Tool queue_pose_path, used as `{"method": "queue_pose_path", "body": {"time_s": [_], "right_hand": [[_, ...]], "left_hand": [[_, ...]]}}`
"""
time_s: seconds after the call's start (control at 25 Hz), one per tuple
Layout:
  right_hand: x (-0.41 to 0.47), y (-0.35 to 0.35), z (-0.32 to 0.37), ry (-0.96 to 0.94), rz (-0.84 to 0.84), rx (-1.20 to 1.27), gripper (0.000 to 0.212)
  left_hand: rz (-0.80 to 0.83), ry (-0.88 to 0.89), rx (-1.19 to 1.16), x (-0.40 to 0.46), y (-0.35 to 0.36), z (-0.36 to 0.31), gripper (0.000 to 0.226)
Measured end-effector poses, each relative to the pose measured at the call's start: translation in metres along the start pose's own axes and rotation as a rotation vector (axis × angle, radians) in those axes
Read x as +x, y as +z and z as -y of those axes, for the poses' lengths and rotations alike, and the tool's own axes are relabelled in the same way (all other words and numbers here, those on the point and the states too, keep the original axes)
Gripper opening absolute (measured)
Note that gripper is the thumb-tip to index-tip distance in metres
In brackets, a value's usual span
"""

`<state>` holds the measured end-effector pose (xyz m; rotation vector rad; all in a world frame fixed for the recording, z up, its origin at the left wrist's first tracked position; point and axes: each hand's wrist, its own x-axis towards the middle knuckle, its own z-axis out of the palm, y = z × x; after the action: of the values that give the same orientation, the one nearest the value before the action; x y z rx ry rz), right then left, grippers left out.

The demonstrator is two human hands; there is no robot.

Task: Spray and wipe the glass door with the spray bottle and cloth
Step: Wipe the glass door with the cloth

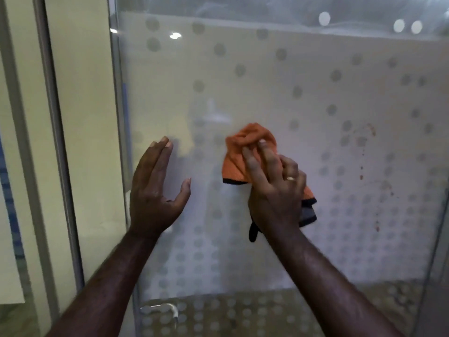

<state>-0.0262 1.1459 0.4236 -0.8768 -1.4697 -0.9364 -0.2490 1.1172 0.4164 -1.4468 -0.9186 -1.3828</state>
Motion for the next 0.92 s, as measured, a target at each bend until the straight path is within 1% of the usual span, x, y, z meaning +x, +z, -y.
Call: {"method": "queue_pose_path", "body": {"time_s": [0.08,0.12,0.16,0.2,0.28,0.32,0.36,0.4,0.48,0.52,0.56,0.6,0.68,0.76,0.8,0.84,0.92], "right_hand": [[0.029,-0.001,-0.013,-0.091,-0.019,-0.049,0.059],[0.038,-0.001,-0.024,-0.111,-0.025,-0.092,0.06],[0.042,-0.002,-0.038,-0.082,-0.026,-0.123,0.062],[0.04,-0.004,-0.052,0.005,-0.02,-0.125,0.066],[0.023,-0.006,-0.074,0.296,-0.025,-0.072,0.076],[0.004,-0.006,-0.073,0.426,-0.032,-0.049,0.08],[-0.019,-0.005,-0.064,0.487,-0.032,-0.042,0.083],[-0.043,-0.003,-0.048,0.454,-0.028,-0.04,0.081],[-0.078,0.0,-0.007,0.203,0.01,-0.025,0.067],[-0.081,0.002,0.009,0.092,0.037,-0.009,0.064],[-0.072,0.004,0.017,0.027,0.052,0.014,0.065],[-0.054,0.006,0.018,0.022,0.045,0.032,0.066],[-0.017,0.004,-0.001,0.089,0.012,0.016,0.067],[-0.009,0.0,-0.039,0.147,0.006,-0.073,0.07],[-0.015,-0.003,-0.059,0.221,0.017,-0.085,0.073],[-0.027,-0.006,-0.075,0.341,0.021,-0.072,0.076],[-0.064,-0.012,-0.074,0.614,0.018,-0.035,0.078]], "left_hand": [[0.001,-0.001,0.013,0.0,-0.001,0.0,0.065],[0.004,-0.011,0.01,0.0,0.0,-0.001,0.066],[0.004,-0.021,0.007,0.0,0.0,-0.002,0.068],[0.001,-0.027,0.009,0.001,-0.001,-0.003,0.068],[-0.005,-0.025,0.02,0.001,-0.001,-0.004,0.069],[-0.006,-0.024,0.022,0.001,-0.002,-0.005,0.07],[-0.005,-0.023,0.021,0.001,-0.002,-0.006,0.07],[-0.004,-0.02,0.02,0.001,-0.002,-0.006,0.07],[-0.002,-0.018,0.022,0.001,-0.002,-0.005,0.07],[0.0,-0.018,0.024,0.001,-0.002,-0.005,0.07],[-0.002,-0.015,0.028,0.002,-0.001,-0.004,0.07],[-0.007,-0.008,0.033,0.001,-0.001,-0.003,0.071],[-0.016,0.008,0.034,0.0,0.0,-0.001,0.071],[-0.017,0.019,0.021,-0.001,0.001,0.001,0.072],[-0.019,0.019,0.019,-0.001,0.001,0.001,0.071],[-0.02,0.017,0.019,-0.001,0.001,0.002,0.071],[-0.018,0.011,0.023,-0.002,0.002,0.002,0.071]]}}
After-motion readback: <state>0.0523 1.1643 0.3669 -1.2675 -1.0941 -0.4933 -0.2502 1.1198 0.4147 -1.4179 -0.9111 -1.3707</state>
